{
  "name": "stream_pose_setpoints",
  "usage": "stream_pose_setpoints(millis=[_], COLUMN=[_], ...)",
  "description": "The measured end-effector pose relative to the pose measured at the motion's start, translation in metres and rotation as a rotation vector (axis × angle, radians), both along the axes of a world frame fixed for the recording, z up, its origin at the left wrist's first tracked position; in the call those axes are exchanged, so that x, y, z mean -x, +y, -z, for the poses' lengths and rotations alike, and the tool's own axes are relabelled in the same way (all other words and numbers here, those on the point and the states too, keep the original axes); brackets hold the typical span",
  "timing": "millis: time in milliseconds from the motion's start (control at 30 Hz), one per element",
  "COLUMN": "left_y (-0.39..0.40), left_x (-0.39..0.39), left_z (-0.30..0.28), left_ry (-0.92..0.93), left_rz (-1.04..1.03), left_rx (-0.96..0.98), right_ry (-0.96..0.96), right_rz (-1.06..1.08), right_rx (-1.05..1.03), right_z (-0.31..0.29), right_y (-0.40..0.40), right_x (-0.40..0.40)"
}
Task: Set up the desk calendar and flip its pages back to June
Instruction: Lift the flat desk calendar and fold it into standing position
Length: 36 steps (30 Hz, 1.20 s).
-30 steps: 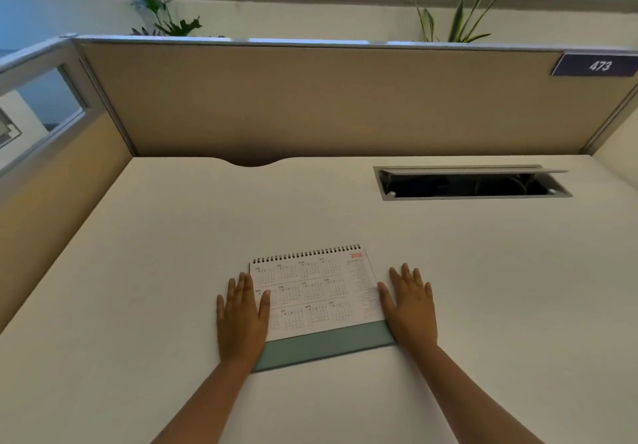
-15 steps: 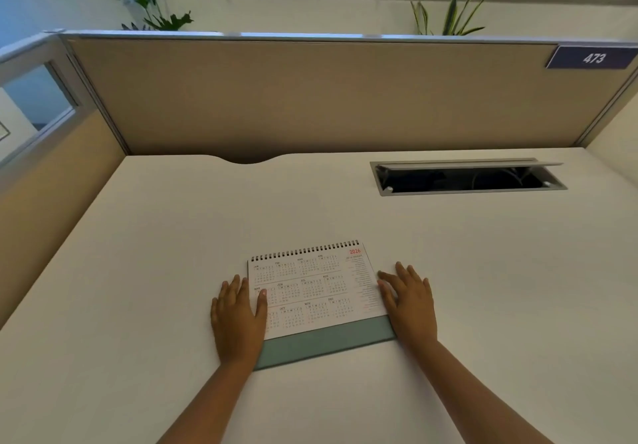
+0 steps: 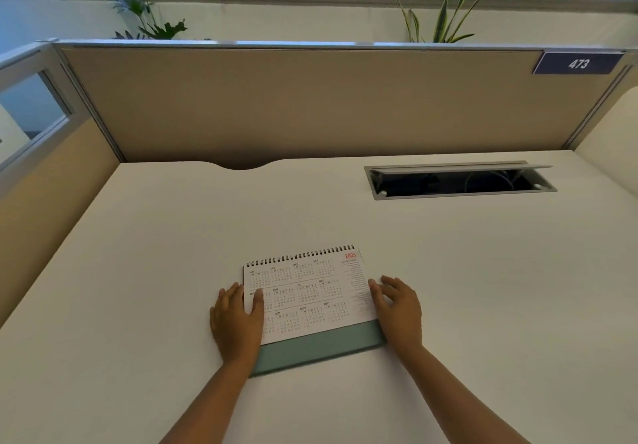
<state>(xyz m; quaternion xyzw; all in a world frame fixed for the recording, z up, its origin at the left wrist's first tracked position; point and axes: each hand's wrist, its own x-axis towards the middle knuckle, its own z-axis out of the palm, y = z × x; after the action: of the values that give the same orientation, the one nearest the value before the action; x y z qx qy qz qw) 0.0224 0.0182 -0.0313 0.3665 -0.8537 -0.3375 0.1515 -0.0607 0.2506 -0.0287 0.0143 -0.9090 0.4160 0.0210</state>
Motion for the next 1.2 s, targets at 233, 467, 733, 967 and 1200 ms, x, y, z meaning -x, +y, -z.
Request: stream_pose_setpoints(millis=[233, 467, 733, 967, 1200], left_y=[-0.001, 0.006, 0.011, 0.015, 0.009], left_x=[0.009, 0.016, 0.026, 0.016, 0.025], left_z=[-0.031, -0.083, -0.112, -0.11, -0.101], left_ry=[0.204, 0.466, 0.571, 0.528, 0.416], left_rz=[-0.064, -0.035, -0.009, 0.074, 0.153], left_rx=[-0.496, -0.704, -0.654, -0.574, -0.529], right_ry=[-0.142, 0.121, 0.115, 0.11, 0.106], right_rz=[0.055, 0.17, 0.061, 0.031, 0.003], right_rx=[0.295, 0.225, 0.48, 0.456, 0.366], right_z=[-0.027, -0.053, -0.1, -0.1, -0.093], right_y=[-0.017, -0.012, -0.011, 0.002, 0.0], right_x=[0.0, 0.006, 0.003, 0.004, 0.012])
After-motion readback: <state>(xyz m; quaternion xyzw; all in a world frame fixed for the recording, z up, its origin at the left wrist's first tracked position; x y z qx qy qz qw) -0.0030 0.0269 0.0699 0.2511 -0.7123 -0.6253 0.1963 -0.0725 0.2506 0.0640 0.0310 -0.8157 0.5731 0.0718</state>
